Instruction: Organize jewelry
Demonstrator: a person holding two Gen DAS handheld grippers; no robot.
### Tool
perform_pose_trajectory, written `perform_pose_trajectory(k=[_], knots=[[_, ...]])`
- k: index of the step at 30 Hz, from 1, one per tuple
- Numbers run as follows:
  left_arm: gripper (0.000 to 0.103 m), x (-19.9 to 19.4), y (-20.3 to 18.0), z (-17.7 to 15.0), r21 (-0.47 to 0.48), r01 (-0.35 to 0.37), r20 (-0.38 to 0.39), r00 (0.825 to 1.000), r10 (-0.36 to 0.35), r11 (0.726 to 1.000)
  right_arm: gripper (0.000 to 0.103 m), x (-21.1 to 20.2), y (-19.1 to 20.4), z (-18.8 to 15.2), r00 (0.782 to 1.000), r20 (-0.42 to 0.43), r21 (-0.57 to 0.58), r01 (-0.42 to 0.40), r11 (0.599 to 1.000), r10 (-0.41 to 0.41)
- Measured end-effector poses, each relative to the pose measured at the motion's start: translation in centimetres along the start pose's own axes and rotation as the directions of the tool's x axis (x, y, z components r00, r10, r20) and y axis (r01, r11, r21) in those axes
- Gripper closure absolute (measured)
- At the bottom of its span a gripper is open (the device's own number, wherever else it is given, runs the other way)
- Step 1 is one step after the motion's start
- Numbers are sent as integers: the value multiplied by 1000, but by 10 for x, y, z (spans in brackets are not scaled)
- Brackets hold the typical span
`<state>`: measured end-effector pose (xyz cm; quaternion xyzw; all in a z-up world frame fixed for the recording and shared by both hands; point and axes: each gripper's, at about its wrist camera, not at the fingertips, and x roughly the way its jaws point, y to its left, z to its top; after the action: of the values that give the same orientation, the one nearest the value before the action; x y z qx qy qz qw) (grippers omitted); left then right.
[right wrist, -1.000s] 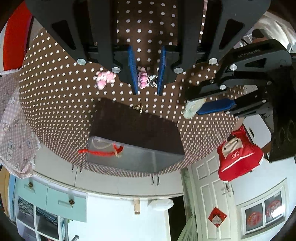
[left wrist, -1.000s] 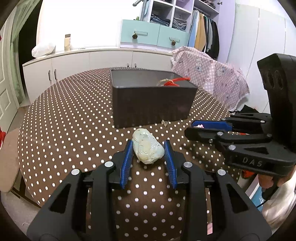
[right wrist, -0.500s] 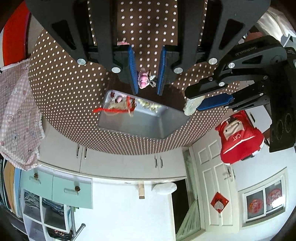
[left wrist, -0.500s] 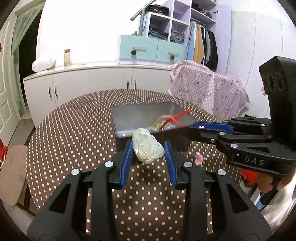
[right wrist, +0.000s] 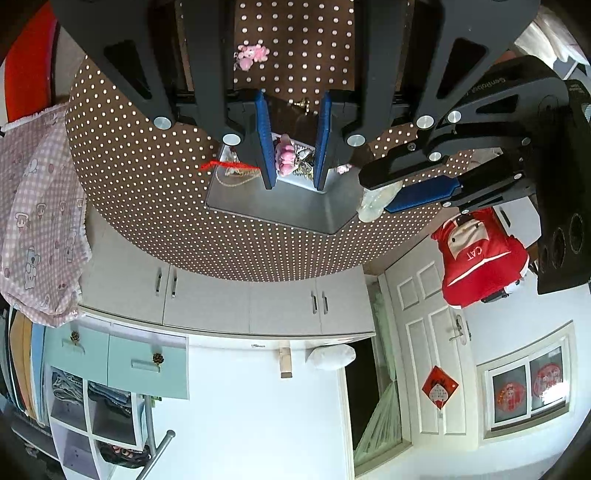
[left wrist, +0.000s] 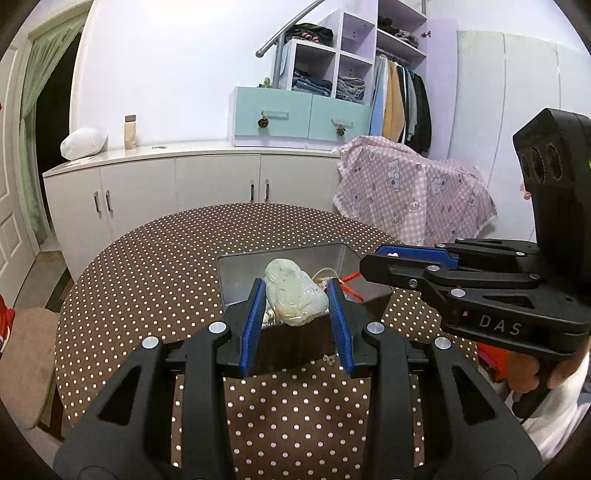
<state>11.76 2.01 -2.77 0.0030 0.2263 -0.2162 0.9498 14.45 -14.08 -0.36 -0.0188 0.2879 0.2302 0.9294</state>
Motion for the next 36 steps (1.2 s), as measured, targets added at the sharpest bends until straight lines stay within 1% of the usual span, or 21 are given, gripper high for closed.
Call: perform_pose_trajectory(k=[6, 7, 8, 9, 11, 12, 17, 28, 36], knots=[[68, 6, 1, 6, -4, -6, 2, 1000, 6, 1000, 83, 6, -5, 6, 1000, -10, 11, 10, 1000, -10], [56, 5, 2, 6, -1, -7, 4, 1000, 7, 1000, 82, 5, -7, 7, 1000, -12, 19, 9, 1000, -9], [49, 4, 2, 6, 2, -11, 12, 1000, 10, 1000, 78, 4, -9, 7, 1000, -10, 26, 10, 1000, -10], [46, 3, 2, 7, 5, -14, 23, 1000, 14, 1000, 73, 3, -12, 7, 1000, -7, 34, 14, 999, -13], [46, 2, 2, 7, 14, -17, 27, 999, 17, 1000, 66, 0, -16, 6, 1000, 0, 39, 23, 999, -23], [46, 3, 2, 8, 16, -18, 24, 1000, 18, 1000, 65, -2, -17, 6, 1000, 2, 42, 28, 999, -28], [46, 6, 2, 6, 14, -34, -1, 999, 34, 999, 63, -7, -22, 3, 999, 3, 53, 40, 998, -40], [46, 2, -2, 0, 9, -35, -18, 999, 35, 999, 60, -18, -26, -5, 998, 3, 72, 63, 995, -64], [46, -5, -5, -10, 3, -35, -32, 999, 35, 999, 58, -28, -32, -16, 996, 3, 96, 85, 992, -85]])
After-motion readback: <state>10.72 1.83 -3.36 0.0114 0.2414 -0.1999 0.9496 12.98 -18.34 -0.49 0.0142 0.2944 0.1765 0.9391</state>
